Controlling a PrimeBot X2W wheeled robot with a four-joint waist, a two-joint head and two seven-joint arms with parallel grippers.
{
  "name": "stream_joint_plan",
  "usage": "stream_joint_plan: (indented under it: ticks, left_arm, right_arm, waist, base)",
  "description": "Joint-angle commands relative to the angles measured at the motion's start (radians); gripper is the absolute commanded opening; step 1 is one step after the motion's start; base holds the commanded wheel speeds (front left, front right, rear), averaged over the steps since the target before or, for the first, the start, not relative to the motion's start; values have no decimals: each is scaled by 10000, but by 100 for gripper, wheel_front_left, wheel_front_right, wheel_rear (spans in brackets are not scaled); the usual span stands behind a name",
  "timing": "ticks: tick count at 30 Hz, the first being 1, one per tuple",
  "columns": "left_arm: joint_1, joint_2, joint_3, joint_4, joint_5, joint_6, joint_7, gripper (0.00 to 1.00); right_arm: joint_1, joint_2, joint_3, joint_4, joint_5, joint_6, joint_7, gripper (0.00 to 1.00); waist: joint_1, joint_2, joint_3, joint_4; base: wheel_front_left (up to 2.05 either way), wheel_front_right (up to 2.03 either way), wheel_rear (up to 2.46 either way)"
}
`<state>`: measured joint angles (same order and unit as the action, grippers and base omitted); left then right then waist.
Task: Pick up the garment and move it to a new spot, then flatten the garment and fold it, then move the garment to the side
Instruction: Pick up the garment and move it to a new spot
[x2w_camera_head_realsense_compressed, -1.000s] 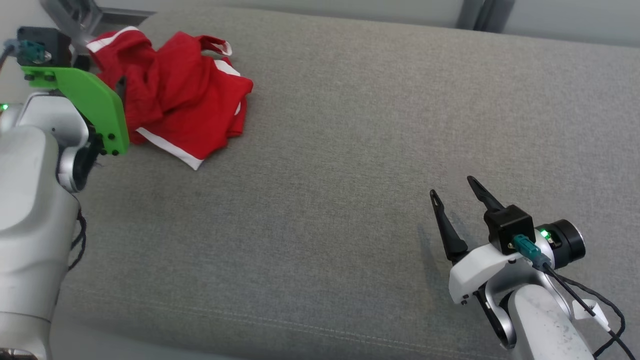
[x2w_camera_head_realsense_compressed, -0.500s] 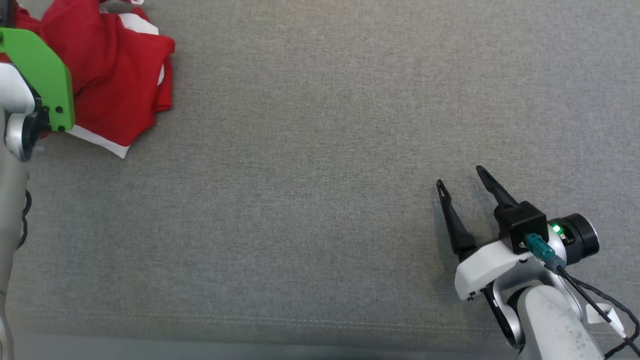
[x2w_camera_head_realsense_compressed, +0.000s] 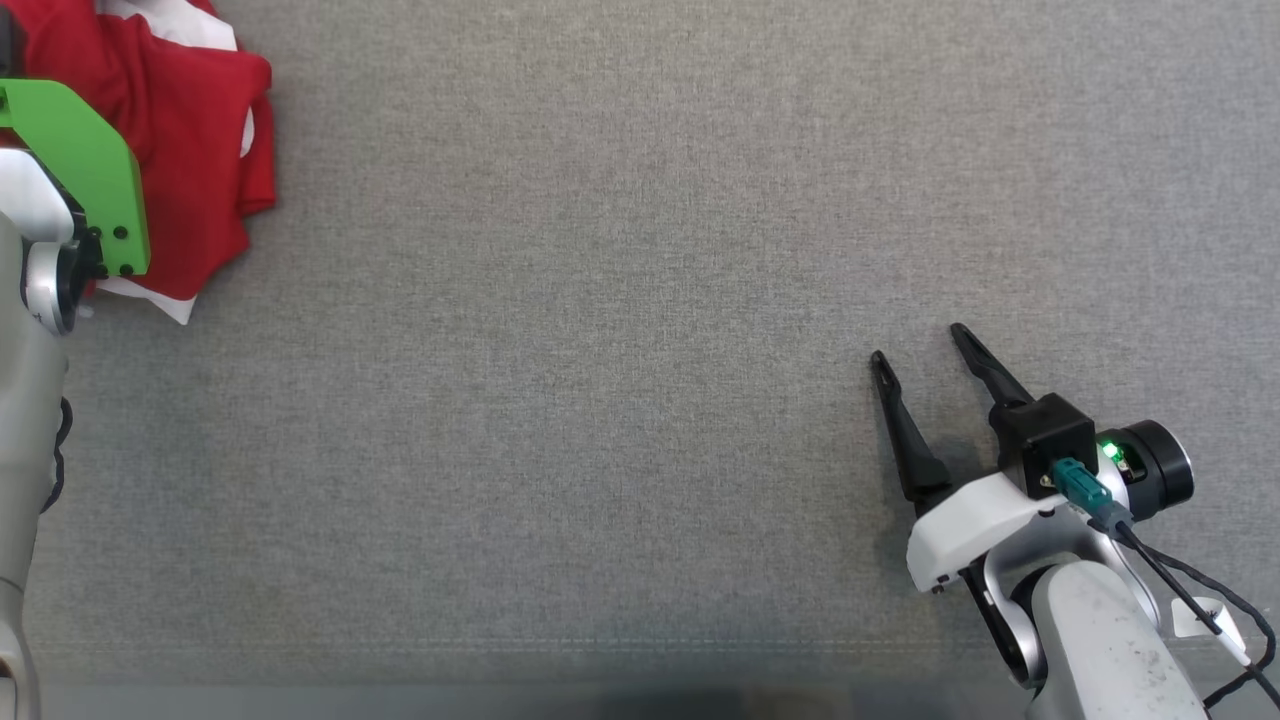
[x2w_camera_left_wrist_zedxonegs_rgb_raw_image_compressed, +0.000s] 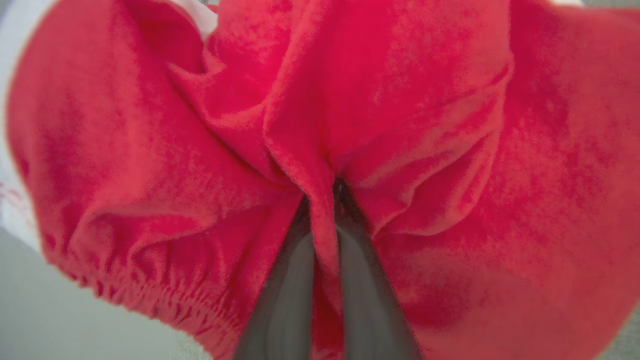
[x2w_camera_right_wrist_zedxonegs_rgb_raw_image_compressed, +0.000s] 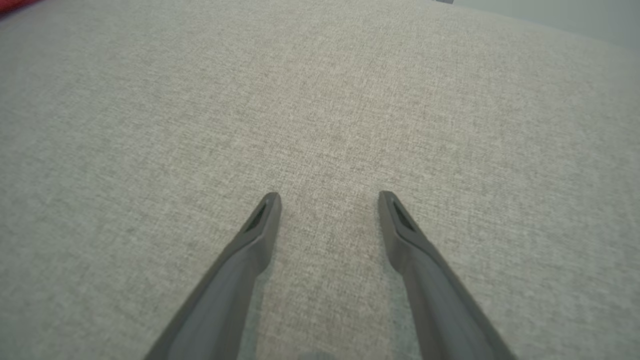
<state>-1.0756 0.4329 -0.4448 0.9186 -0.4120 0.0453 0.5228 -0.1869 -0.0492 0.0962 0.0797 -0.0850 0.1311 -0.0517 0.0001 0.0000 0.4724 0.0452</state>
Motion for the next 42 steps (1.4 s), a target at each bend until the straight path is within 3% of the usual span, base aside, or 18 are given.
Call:
stream_joint_plan:
  ticks: [1, 8, 13, 17, 21, 28, 39, 42]
  left_arm:
    - [-25, -20, 24, 31, -50, 0, -106, 0]
    - [144, -26, 80, -5, -67, 164, -966, 0]
    - [112, -46, 6, -367, 29, 2, -2005, 0]
    - [-61, -37, -595, -717, 655, -201, -2827, 0]
    - [-220, -446, -1015, -921, 931, -297, -3445, 0]
    - [-376, -1119, -1090, -1362, 696, -407, -4152, 0]
    - [-496, -2813, -1438, -2152, 296, -767, -5073, 0]
    - [-171, -3182, -1605, -2170, 253, -635, -5408, 0]
  right_arm:
    - [-42, -22, 16, 50, 29, -6, -77, 100]
    - [40, -25, 144, 579, 318, -6, -227, 100]
    - [265, -22, 292, 1008, 667, -6, -403, 100]
    - [524, -25, 259, 1370, 934, -6, -497, 100]
    - [915, -23, 98, 1705, 1149, -6, -548, 100]
    - [1104, -29, -37, 1775, 1238, -6, -573, 100]
    - [923, -22, -38, 1672, 1313, -6, -596, 100]
    - [854, -20, -67, 1664, 1348, -6, -614, 100]
  waist:
    - [-1, 0, -296, 63]
    - [-1, 0, -1425, 4]
    - [-1, 0, -2435, -292]
    - [-1, 0, -3274, -695]
    - [-1, 0, -4240, -1376]
    - [-1, 0, -4844, -2225]
    - [-1, 0, -4690, -3490]
    - [-1, 0, -4460, -3735]
  base:
    - [0, 0, 0]
    - [0, 0, 0]
    - [0, 0, 0]
    - [0, 0, 0]
    - [0, 0, 0]
    - [0, 0, 0]
    - [0, 0, 0]
    - [0, 0, 0]
